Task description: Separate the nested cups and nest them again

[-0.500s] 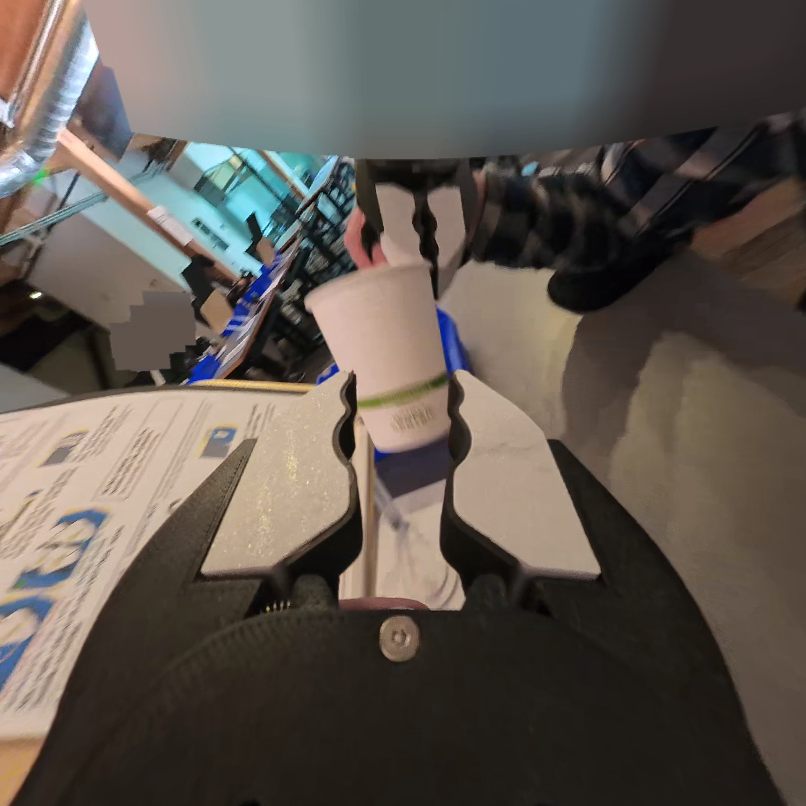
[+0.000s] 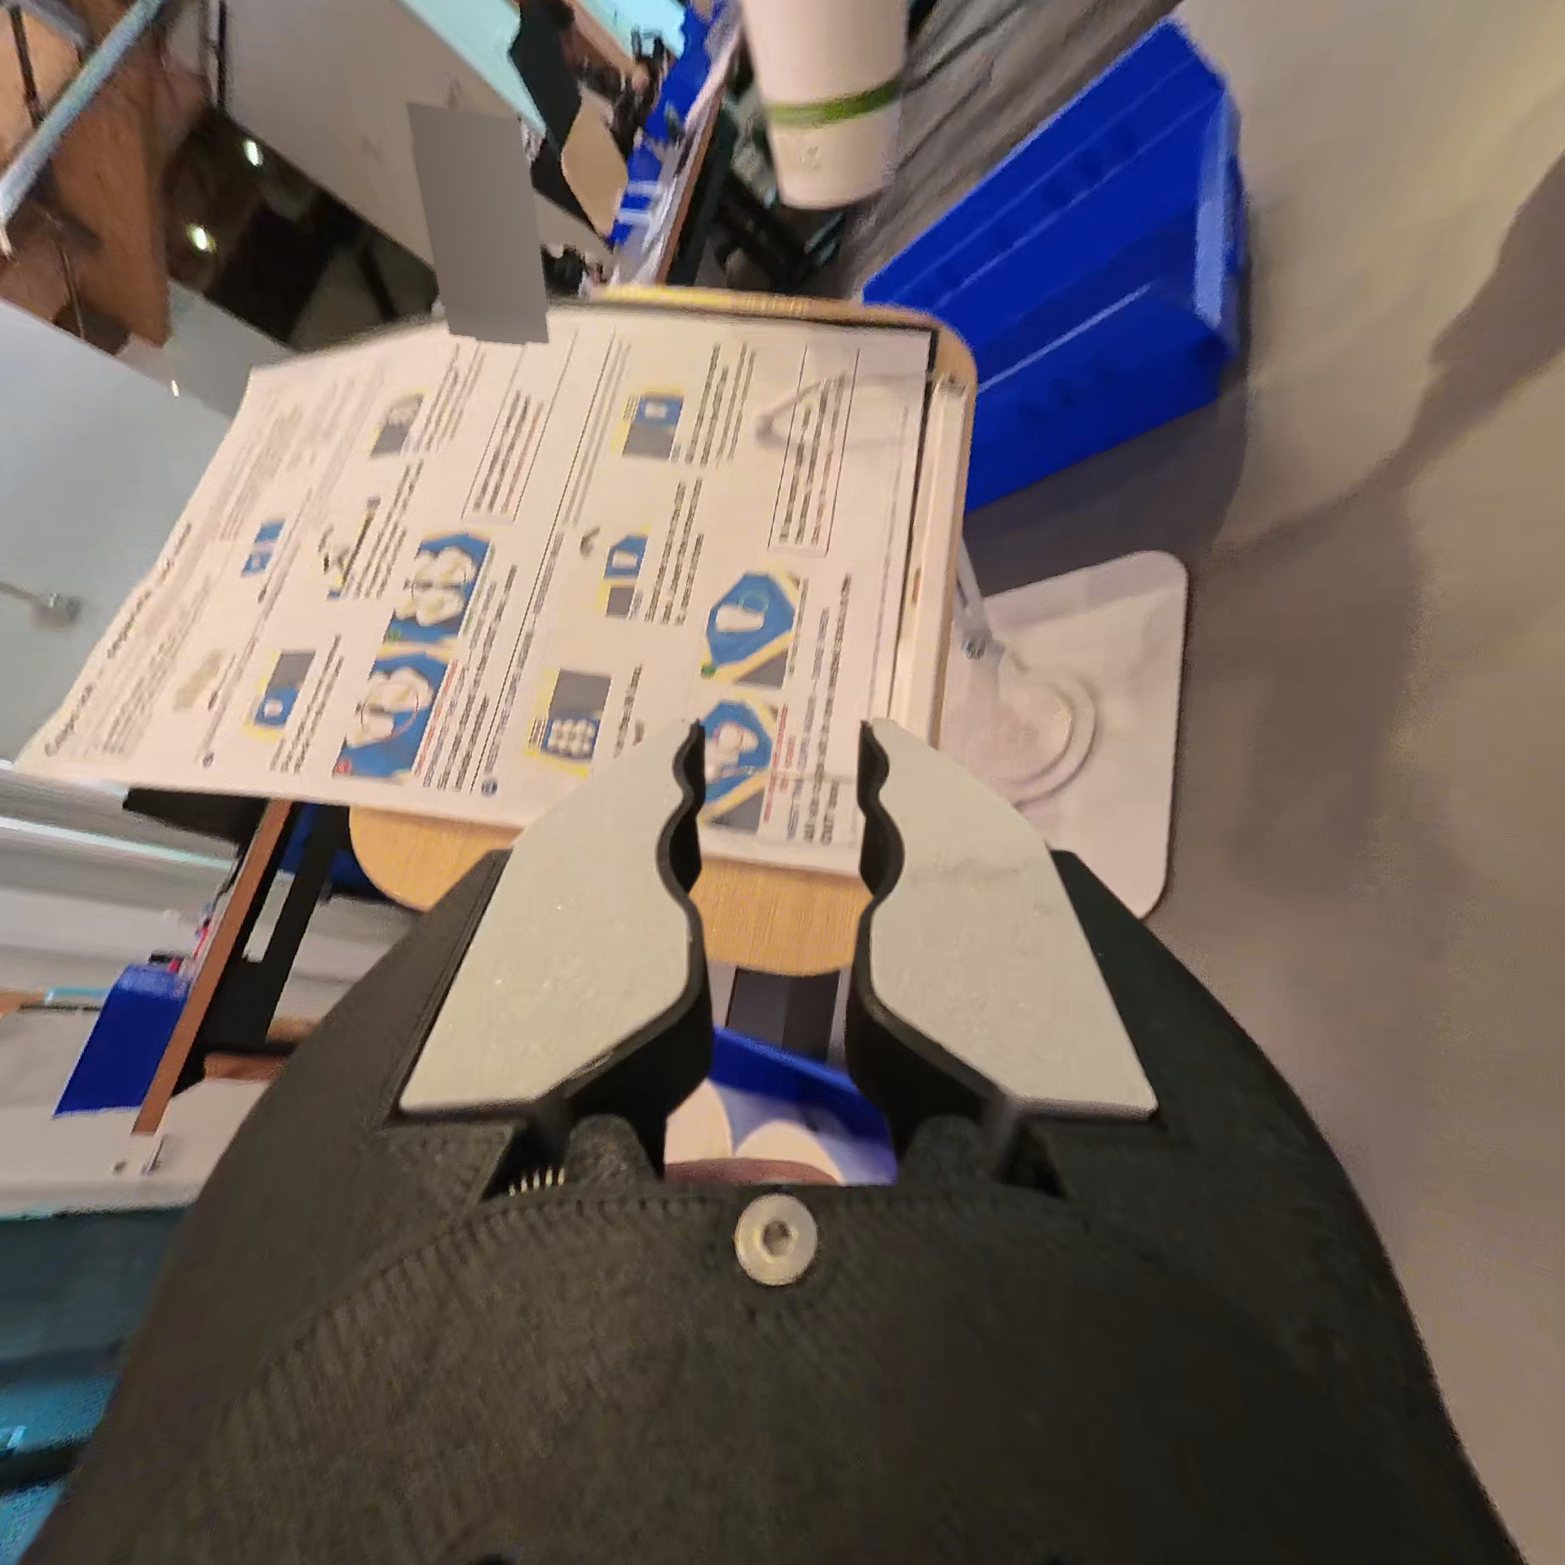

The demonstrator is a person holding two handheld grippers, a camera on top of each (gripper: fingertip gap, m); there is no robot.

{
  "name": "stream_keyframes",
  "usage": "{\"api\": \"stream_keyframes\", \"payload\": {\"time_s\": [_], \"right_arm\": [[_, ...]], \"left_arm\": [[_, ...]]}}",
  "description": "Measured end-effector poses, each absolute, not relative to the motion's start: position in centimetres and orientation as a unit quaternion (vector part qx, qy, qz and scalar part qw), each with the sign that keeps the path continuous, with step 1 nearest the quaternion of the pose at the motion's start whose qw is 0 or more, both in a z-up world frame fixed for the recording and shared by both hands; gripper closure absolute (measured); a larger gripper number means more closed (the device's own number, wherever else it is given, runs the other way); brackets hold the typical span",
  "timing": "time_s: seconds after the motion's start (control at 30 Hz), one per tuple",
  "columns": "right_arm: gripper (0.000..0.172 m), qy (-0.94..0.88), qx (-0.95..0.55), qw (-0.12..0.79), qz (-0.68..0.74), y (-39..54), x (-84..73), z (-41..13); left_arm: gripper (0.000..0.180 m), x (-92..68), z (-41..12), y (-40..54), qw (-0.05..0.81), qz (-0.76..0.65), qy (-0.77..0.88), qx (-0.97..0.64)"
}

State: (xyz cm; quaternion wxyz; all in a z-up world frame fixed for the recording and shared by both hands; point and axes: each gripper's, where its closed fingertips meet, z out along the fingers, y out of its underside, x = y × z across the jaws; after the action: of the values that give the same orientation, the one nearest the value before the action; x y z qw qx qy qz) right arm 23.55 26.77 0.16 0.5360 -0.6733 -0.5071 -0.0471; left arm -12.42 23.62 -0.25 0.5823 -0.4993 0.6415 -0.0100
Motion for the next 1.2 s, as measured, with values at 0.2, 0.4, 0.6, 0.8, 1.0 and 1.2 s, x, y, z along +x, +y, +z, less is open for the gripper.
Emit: {"api": "stream_keyframes", "payload": {"time_s": [0.2,0.4,0.6,0.8,1.0,1.2], "right_arm": [[0.169,-0.496,-0.759,0.422,-0.009,29.0,25.4,-6.1],[0.169,-0.484,-0.811,0.33,-0.001,30.6,26.4,-11.3],[0.169,-0.484,-0.828,0.282,0.019,31.2,26.3,-14.5],[0.169,-0.485,-0.833,0.266,0.029,31.3,26.0,-15.5],[0.169,-0.488,-0.838,0.243,0.03,31.5,25.7,-16.9],[0.169,-0.485,-0.843,0.232,0.036,31.7,25.5,-17.8]], "left_arm": [[0.144,-16.1,-3.0,26.3,0.527,0.03,0.635,-0.564],[0.143,-18.2,-5.0,27.5,0.486,0.035,0.632,-0.603],[0.14,-20.2,-6.6,28.4,0.452,0.044,0.623,-0.637],[0.134,-22.5,-7.9,28.7,0.417,0.037,0.609,-0.674],[0.115,-27.4,-10.9,29.2,0.333,0.057,0.559,-0.757],[0.093,-32.9,-13.4,29.0,0.257,0.069,0.48,-0.836]]}}
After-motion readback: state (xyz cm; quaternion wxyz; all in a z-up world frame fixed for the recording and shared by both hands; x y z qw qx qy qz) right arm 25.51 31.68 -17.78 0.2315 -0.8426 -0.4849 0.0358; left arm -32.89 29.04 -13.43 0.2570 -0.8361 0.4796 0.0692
